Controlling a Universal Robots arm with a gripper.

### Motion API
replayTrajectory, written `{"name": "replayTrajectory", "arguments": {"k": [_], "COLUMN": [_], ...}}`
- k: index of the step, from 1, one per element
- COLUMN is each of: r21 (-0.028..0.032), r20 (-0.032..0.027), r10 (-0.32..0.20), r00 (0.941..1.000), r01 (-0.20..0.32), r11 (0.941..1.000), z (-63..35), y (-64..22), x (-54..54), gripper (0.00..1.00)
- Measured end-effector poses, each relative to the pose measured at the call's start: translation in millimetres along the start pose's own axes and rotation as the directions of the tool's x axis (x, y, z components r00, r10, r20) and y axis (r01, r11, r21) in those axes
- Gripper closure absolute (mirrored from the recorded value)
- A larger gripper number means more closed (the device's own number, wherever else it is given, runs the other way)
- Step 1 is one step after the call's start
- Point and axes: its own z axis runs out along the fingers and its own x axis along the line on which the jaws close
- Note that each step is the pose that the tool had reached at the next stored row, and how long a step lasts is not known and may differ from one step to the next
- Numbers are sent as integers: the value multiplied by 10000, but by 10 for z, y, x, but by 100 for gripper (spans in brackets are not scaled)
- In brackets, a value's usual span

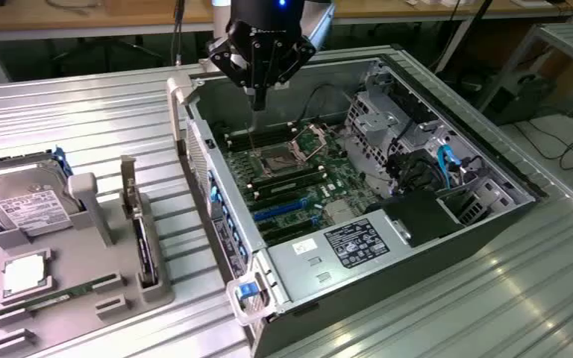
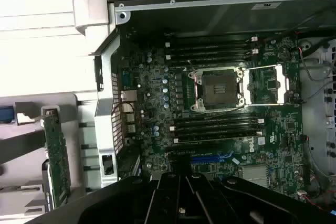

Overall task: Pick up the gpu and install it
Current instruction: 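Reach for the gpu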

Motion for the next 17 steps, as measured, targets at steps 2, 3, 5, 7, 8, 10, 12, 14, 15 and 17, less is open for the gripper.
{"name": "replayTrajectory", "arguments": {"k": [2, 3, 5, 7, 8, 10, 12, 14, 15, 17], "r21": [0, 0, -1, 0, -1, -1, 0, -1, 0, 1], "r20": [0, 0, 1, 0, 1, 1, 0, 0, 0, -1], "r10": [0, 0, -1, 0, 0, 0, 1, 0, 1, 0], "r00": [10000, 10000, 10000, 10000, 10000, 10000, 10000, 10000, 10000, 10000], "r01": [0, 0, 1, 0, 0, 0, -1, 0, -1, 0], "r11": [10000, 10000, 10000, 10000, 10000, 10000, 10000, 10000, 10000, 10000], "z": [-1, -1, -1, -2, -2, -2, -3, -3, -3, -4], "y": [-3, -5, -7, -9, -10, -12, -13, -15, -15, -17], "x": [29, 44, 63, 85, 95, 112, 127, 143, 150, 166], "gripper": [89, 89, 89, 89, 89, 89, 89, 89, 89, 89]}}
